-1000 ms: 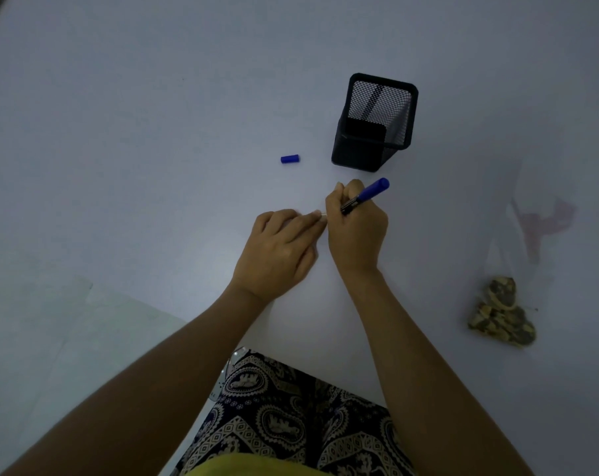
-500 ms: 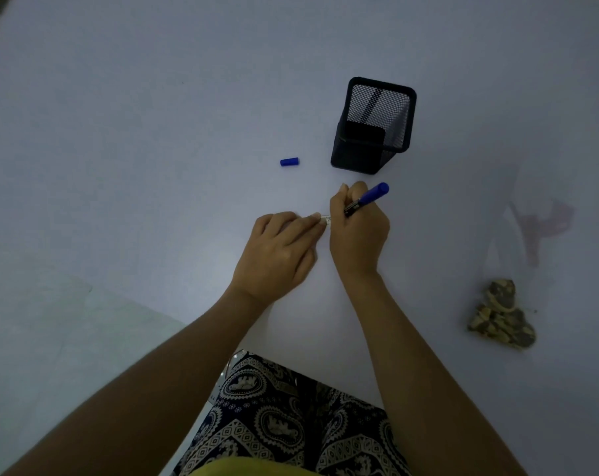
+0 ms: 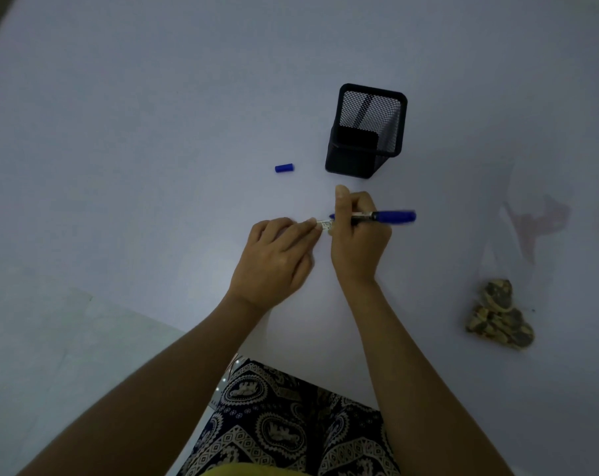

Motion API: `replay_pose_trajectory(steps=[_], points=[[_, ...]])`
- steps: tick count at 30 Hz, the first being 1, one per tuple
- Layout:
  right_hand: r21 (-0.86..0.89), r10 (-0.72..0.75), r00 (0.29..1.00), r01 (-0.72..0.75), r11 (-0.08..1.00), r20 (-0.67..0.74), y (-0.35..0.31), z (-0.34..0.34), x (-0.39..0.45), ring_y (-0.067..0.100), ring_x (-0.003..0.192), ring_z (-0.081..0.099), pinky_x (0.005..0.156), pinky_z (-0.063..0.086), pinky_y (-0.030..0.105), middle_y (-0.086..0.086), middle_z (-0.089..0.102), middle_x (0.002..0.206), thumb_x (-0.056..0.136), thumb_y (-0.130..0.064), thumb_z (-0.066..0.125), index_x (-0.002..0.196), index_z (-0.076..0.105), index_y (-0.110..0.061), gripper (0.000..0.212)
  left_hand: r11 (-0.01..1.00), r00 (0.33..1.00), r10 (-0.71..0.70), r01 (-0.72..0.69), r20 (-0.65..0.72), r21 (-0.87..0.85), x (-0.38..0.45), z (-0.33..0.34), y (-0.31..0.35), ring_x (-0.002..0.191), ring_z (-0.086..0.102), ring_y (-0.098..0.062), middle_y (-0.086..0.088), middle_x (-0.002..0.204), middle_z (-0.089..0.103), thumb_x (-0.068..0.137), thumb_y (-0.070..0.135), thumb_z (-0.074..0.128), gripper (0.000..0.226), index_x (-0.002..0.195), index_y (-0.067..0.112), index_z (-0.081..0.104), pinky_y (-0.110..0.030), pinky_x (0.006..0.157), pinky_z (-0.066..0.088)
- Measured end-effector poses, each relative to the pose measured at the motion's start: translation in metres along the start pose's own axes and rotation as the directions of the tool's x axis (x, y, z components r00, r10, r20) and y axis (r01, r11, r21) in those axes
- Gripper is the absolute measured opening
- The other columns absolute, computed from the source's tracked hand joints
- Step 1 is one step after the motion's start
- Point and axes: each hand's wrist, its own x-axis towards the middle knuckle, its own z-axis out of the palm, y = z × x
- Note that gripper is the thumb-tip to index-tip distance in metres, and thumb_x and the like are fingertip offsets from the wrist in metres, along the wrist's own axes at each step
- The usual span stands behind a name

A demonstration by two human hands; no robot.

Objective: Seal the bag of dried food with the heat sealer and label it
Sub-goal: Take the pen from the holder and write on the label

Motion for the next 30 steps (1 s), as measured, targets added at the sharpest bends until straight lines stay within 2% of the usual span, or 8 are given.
replay_pose_trajectory(steps=[2, 5, 8, 12, 16, 23, 30], points=[[0.013, -0.005, 1.000, 0.004, 1.000, 0.018, -0.0002, -0.0022, 0.0013, 0.011, 0.055, 0.060, 0.051, 0.051, 0.022, 0.007, 0.062, 0.063, 0.093, -0.026, 0.060, 0.077, 0.057, -0.005, 0.026, 1.000, 1.000, -0.001, 0.001, -0.001, -0.004, 0.0003, 0.0002, 0.0003, 0.107, 0.059, -0.025, -0.004, 0.123, 0.065, 0.093, 0.025, 0.052, 0.035, 0.124, 0.012, 0.063, -0.039, 0.090, 0.044], [-0.068, -0.064, 0.996, 0.068, 0.995, 0.061, 0.0006, -0.0029, 0.0021, 0.004, 0.046, 0.050, 0.048, 0.042, 0.009, -0.001, 0.053, 0.056, 0.087, -0.019, 0.069, 0.069, 0.051, -0.008, 0.028, 1.000, 1.000, -0.004, 0.004, 0.010, -0.013, 0.0011, 0.0009, -0.0001, 0.108, 0.059, -0.026, -0.004, 0.123, 0.065, 0.093, 0.025, 0.052, 0.035, 0.124, 0.012, 0.063, -0.040, 0.091, 0.045], [-0.080, -0.006, 0.998, 0.012, 0.997, 0.069, 0.0012, 0.0000, 0.0040, 0.009, 0.046, 0.046, 0.045, 0.040, 0.011, -0.009, 0.040, 0.049, 0.087, -0.016, 0.069, 0.065, 0.042, -0.014, 0.035, 1.000, 1.000, -0.007, 0.007, 0.021, -0.004, 0.0018, 0.0010, -0.0008, 0.108, 0.058, -0.026, -0.004, 0.124, 0.065, 0.093, 0.025, 0.051, 0.036, 0.125, 0.012, 0.063, -0.040, 0.091, 0.044], [-0.105, -0.010, 0.997, 0.019, 0.994, 0.078, 0.0042, 0.0007, 0.0044, 0.008, 0.044, 0.043, 0.044, 0.040, 0.014, -0.008, 0.039, 0.050, 0.087, -0.006, 0.064, 0.067, 0.041, -0.013, 0.031, 1.000, 1.000, 0.002, -0.002, 0.009, 0.008, 0.0029, -0.0009, -0.0001, 0.107, 0.057, -0.025, -0.004, 0.124, 0.065, 0.093, 0.025, 0.050, 0.037, 0.125, 0.012, 0.063, -0.039, 0.091, 0.043], [-0.150, -0.025, 0.997, 0.036, 0.988, 0.075, 0.0035, 0.0001, 0.0033, 0.005, 0.043, 0.038, 0.044, 0.039, 0.015, -0.002, 0.043, 0.052, 0.087, -0.005, 0.064, 0.068, 0.042, -0.013, 0.030, 1.000, 1.000, 0.004, -0.004, 0.012, 0.009, 0.0017, -0.0014, 0.0009, 0.108, 0.057, -0.025, -0.004, 0.124, 0.065, 0.094, 0.027, 0.048, 0.037, 0.125, 0.013, 0.062, -0.037, 0.092, 0.040], [-0.131, 0.004, 0.995, 0.009, 0.991, 0.095, 0.0038, -0.0007, 0.0020, 0.010, 0.045, 0.042, 0.045, 0.040, 0.016, 0.004, 0.047, 0.053, 0.088, -0.007, 0.063, 0.068, 0.044, -0.011, 0.028, 1.000, 1.000, 0.002, -0.002, 0.019, 0.017, 0.0010, -0.0020, 0.0009, 0.108, 0.057, -0.026, -0.005, 0.123, 0.065, 0.094, 0.027, 0.048, 0.037, 0.125, 0.012, 0.063, -0.038, 0.092, 0.040], [-0.146, 0.006, 0.998, 0.004, 0.989, 0.069, 0.0035, -0.0005, 0.0035, 0.007, 0.045, 0.040, 0.045, 0.040, 0.016, 0.000, 0.045, 0.053, 0.086, -0.004, 0.063, 0.068, 0.043, -0.012, 0.028, 1.000, 1.000, -0.001, 0.000, 0.028, 0.023, 0.0028, -0.0012, 0.0010, 0.108, 0.057, -0.026, -0.004, 0.124, 0.065, 0.094, 0.027, 0.049, 0.037, 0.126, 0.013, 0.062, -0.039, 0.092, 0.041]])
